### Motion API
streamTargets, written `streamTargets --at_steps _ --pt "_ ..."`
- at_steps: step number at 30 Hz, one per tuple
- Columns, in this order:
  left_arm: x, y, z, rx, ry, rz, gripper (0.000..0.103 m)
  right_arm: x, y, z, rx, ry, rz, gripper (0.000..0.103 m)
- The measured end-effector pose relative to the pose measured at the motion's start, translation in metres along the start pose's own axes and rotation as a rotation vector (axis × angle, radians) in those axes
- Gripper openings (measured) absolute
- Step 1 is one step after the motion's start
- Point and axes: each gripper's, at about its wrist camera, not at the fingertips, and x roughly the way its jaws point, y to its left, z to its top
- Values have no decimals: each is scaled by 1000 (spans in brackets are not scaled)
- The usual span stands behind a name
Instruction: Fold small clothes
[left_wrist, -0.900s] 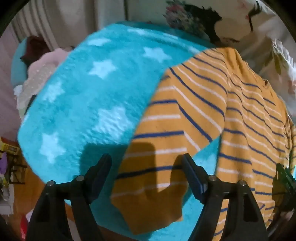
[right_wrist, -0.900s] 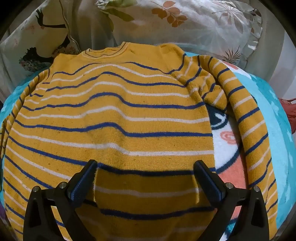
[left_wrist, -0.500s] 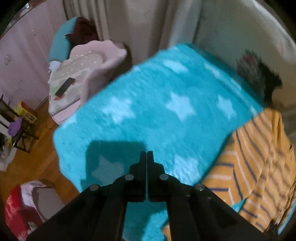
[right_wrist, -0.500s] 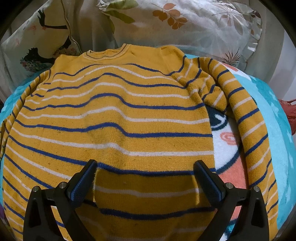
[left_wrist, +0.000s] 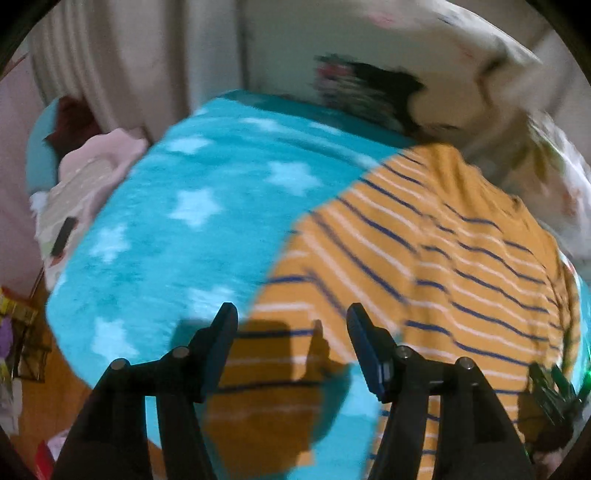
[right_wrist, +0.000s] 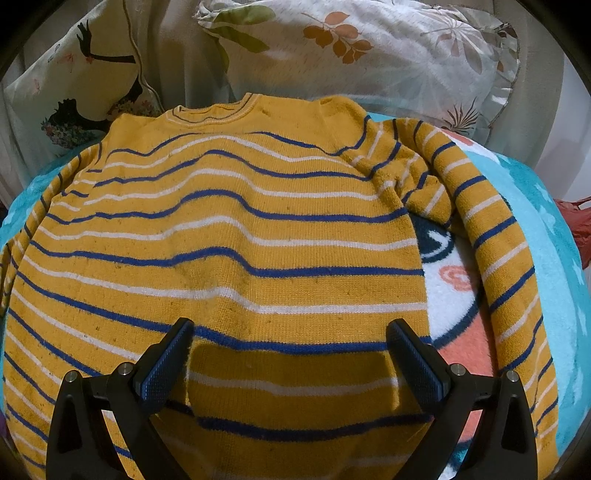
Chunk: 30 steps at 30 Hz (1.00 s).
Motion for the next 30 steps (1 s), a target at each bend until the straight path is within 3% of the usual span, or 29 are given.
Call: streamTargets --at_steps 3,10,12,14,16,20,23,26,29,30 --pt "-8 -34 -12 33 3 -59 63 0 0 -1 -3 -2 -2 103" --pt "-32 -104 -56 160 21 -84 69 0 -1 3 -61 44 30 101" --pt "-39 -114 -68 175 24 -85 69 -11 -15 2 -33 73 97 88" --pt "-46 -118 -77 167 18 -93 69 -33 -42 -2 29 47 171 88" --pt "-47 -118 -84 152 26 -92 70 -60 -82 -8 93 -4 193 88" --pt "-45 -117 -94 114 53 -112 70 -95 -165 -30 192 -22 45 88" --pt "-39 -125 -100 107 72 -119 70 -98 -211 -51 265 59 -12 84" --pt "-37 -140 -103 116 87 -138 70 -93 -220 -69 298 108 18 81" --pt "-43 -156 -104 148 82 -154 70 -80 -204 -78 272 133 8 80" --pt "-44 -160 -104 155 81 -158 70 -71 -200 -80 279 150 3 76"
